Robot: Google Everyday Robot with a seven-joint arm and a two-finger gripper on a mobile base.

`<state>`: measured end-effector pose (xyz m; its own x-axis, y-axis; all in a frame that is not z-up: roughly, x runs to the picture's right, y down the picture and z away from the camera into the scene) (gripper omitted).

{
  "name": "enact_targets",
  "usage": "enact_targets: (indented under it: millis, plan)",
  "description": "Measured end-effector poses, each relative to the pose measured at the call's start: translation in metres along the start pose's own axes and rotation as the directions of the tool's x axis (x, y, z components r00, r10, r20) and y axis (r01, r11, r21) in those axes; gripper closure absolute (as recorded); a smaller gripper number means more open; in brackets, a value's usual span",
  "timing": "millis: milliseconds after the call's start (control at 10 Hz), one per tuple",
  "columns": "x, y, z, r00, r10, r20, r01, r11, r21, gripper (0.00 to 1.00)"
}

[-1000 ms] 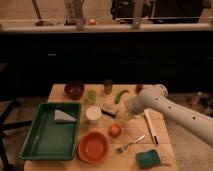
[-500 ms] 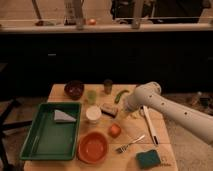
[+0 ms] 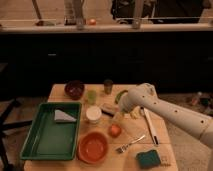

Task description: Wipe purple bowl with eraser

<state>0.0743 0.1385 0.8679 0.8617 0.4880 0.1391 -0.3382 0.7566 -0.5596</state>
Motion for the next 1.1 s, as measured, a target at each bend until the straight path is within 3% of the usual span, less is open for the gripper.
enact_targets:
  millis: [600, 1100]
  plan:
    - [-0.008, 0.0, 0.023, 0.999, -0.027, -0.019, 0.026, 0.999, -0.037, 0.2]
    - [0.001, -0.005, 0.04, 0.998, -0.023, -0.05, 0.02, 0.998, -0.063, 0.2]
